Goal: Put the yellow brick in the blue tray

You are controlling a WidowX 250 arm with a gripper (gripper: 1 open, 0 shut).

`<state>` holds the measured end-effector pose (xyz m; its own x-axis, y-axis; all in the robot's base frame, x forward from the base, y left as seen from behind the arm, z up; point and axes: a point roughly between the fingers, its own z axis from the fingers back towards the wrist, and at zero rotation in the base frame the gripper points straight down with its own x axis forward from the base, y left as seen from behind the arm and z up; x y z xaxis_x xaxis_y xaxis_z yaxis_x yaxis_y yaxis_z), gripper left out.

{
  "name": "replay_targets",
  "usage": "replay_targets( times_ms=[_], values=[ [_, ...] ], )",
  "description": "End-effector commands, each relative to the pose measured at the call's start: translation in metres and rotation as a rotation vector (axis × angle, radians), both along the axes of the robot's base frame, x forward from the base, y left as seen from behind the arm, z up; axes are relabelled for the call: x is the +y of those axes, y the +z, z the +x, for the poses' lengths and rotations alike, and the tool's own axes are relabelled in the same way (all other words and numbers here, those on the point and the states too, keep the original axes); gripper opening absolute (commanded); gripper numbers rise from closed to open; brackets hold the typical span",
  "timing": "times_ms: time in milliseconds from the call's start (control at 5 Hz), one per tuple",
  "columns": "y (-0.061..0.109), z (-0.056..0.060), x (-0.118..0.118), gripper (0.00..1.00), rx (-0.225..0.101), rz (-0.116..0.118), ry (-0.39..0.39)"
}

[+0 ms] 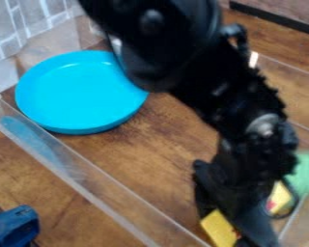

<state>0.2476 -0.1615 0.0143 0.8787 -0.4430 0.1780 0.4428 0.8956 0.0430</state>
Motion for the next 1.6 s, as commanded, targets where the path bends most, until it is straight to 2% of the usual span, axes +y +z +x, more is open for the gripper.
replay_targets(
  times_ms=[0,200,400,1000,1200,1400],
  values=[
    [-0.004,-0.003,-0.006,1.00,0.036,0.028,-0.032],
    [0.000,0.000,-0.008,1.00,0.041,0.030,-0.028],
    [0.003,0.000,-0.008,0.00,0.044,0.032,-0.025],
    [0.036,0.008,0.002,0.00,0.006,0.034,-0.003],
    [0.065,0.013,0.014,0.00,-0.045,0.042,0.030],
    [0.104,0.022,0.049,0.00,-0.115,0.067,0.122]
  ],
)
